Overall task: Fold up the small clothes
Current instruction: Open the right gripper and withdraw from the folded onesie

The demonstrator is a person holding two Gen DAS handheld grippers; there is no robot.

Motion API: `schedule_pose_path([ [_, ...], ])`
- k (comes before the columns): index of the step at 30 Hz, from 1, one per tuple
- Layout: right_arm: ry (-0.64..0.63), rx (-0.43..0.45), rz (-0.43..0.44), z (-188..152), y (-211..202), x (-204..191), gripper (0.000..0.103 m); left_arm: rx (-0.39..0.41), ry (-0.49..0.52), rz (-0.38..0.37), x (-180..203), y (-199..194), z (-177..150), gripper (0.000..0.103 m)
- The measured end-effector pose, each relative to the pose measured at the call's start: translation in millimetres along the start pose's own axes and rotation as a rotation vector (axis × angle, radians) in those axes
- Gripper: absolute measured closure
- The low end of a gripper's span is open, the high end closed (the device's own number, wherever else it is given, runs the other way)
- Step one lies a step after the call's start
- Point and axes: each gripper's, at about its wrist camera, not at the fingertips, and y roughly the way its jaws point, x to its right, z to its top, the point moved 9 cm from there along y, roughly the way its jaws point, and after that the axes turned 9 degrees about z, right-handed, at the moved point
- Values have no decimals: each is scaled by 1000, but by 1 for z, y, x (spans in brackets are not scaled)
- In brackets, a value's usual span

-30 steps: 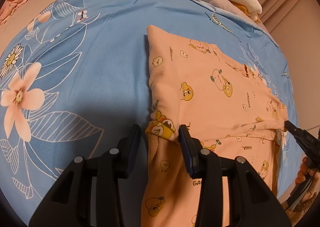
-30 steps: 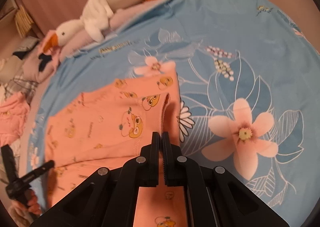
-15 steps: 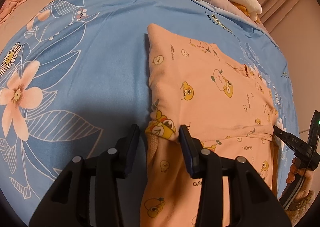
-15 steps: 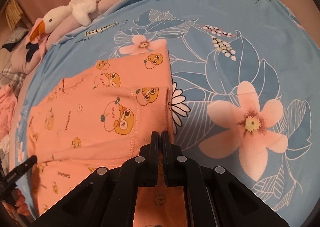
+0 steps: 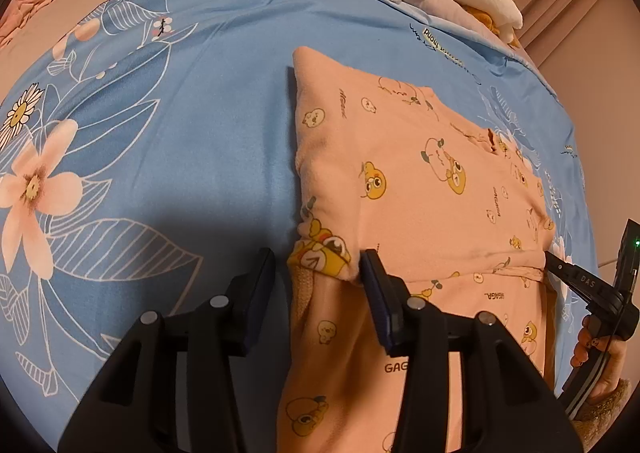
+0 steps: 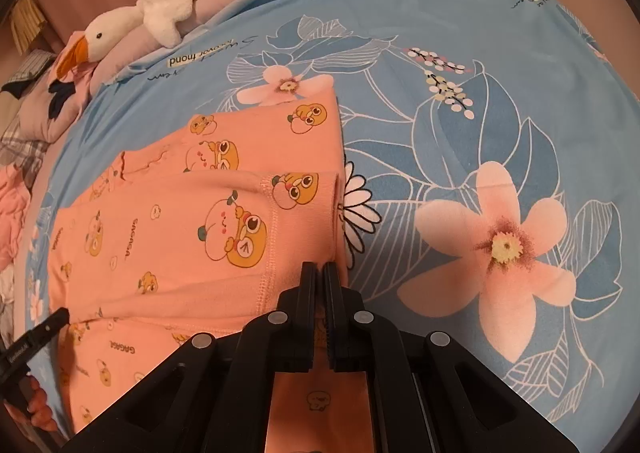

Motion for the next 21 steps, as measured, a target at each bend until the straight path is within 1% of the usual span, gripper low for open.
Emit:
schedule_pose_path([
  [7,-12,-6,-6,2,-1,-1,99,-4,15,10,2,-2,-1,55],
  [11,-38,0,-22,3,-9,-3,98,-12,20,2,2,-10,-4,53],
  [13,-49,-1,-22,2,-14,-6,82,10,34,7,2,-19,-5,50],
  [14,-51,8,-28,2,-18,-6,59,28,39,13,2,-25,-4,48],
  [15,-55,20,-33,2,-22,-8,40,56,44,14,2,-34,-3,45],
  [16,-61,37,-33,2,-27,-9,36,72,45,10,2,-40,-3,38],
  [17,-72,63,-27,3,-37,-14,34,93,45,-2,3,-48,-3,31],
  [19,-82,86,-17,2,-49,-20,34,116,43,-25,3,-61,-5,26],
  [21,-95,128,-10,2,-68,-28,33,127,34,-45,1,-73,-8,23],
])
